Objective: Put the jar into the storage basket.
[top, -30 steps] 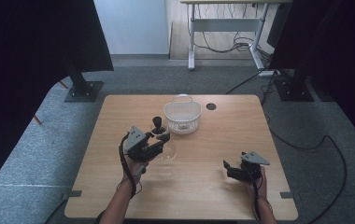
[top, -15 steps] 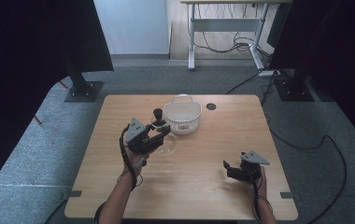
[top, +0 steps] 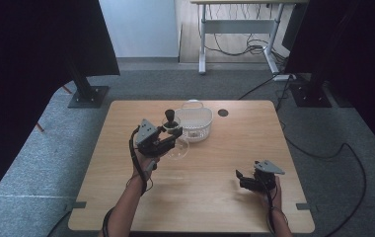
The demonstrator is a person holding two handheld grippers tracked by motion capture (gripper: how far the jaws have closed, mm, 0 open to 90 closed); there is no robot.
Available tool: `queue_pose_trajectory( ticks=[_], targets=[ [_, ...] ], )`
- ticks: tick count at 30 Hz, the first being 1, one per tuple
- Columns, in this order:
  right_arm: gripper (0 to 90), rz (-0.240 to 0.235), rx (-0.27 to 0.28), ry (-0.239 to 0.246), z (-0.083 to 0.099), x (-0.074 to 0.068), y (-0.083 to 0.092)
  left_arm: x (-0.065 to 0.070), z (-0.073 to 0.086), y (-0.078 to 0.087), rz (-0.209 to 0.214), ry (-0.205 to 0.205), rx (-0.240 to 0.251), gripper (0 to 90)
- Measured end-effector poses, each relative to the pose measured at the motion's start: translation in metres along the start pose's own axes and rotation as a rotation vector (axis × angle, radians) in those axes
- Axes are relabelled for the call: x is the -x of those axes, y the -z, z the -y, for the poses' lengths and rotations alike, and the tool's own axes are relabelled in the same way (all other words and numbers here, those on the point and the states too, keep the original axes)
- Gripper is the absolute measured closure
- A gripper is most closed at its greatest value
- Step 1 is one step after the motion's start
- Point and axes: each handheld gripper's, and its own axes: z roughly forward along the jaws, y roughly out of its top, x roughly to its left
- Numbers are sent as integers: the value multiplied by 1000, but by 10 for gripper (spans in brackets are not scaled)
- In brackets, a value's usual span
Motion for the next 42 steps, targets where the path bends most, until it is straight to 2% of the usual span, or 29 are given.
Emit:
queue_pose_trajectory(
  ticks=[8, 16, 22, 34, 42],
  targets=[
    [104, 0, -1, 2, 0, 0, 0, 1, -2, -10, 1, -17, -13, 504],
    [104, -1, -2, 1, 0, 0, 0, -2, -5, -19, -16, -25, -20, 503],
    [104, -3, -4, -2, 0, 0, 0, -1, -4, -27, -12, -22, -21, 503],
    [104, -7, -3, -4, 0, 0, 0, 2, -4, -49, 7, -41, -54, 503],
    [104, -8, -1, -4, 0, 0, 0, 1, -12, -62, 2, -58, -67, 503]
  ],
)
